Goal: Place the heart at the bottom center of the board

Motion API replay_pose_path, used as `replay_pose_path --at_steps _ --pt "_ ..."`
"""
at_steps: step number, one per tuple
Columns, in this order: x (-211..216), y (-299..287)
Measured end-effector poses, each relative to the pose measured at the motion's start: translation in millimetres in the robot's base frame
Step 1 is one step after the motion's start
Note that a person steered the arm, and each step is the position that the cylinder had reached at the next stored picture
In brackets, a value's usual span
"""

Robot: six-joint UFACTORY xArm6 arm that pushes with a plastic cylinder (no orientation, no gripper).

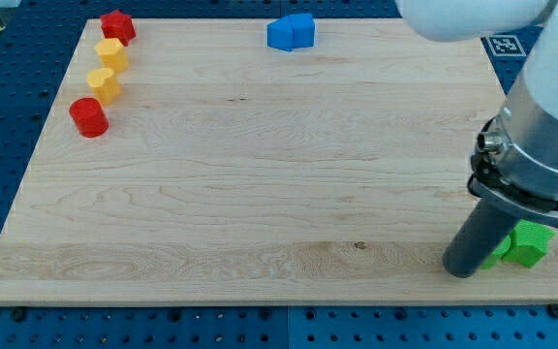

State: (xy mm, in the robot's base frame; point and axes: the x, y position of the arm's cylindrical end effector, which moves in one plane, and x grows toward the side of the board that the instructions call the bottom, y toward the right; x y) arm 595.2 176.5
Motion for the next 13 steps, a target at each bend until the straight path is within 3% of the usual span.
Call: replay_pose_path --at_steps 1,2,3,5,6,7,8,9,10,11,12,13 --pt "0.1 -46.9" --pt "-19.4 -146.7" --pt "-90.6 -167.9" --pt "-98.7 -172.1" --pt "-153.1 -237.8" --pt "-175.6 -273.3" --pt "-138.5 -279.1" --pt "-114.4 -343.1" --pt "-130.4 -458.2" --pt "-153.2 -481.5" --pt "-228.1 -477.8" --pt "-263.7 -476.3"
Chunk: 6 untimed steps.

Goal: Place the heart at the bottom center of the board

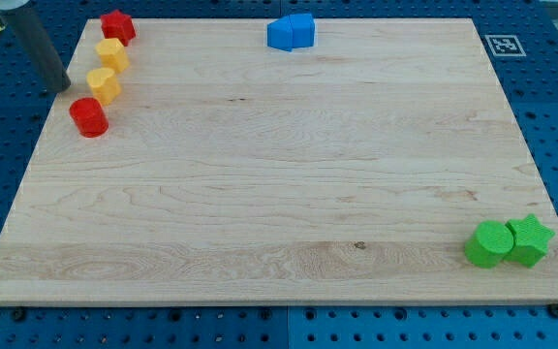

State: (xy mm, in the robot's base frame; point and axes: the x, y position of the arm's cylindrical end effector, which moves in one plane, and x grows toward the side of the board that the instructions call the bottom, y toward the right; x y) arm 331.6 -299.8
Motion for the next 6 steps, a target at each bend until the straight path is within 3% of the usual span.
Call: replay_pose_path --at_steps 6 --pt "2.6 82.7"
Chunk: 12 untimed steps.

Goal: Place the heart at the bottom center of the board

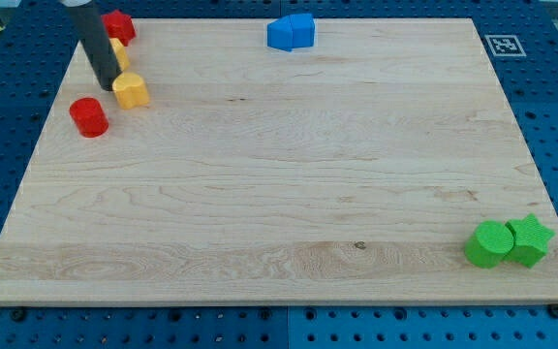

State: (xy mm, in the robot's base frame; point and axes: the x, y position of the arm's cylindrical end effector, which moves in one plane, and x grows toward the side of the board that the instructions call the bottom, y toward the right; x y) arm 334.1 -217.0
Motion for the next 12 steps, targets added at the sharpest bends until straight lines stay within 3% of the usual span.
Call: replay_pose_path --at_steps 2,6,12 --pt "32.2 36.4" --pt "110.1 168.5" --pt "203.3 166.2"
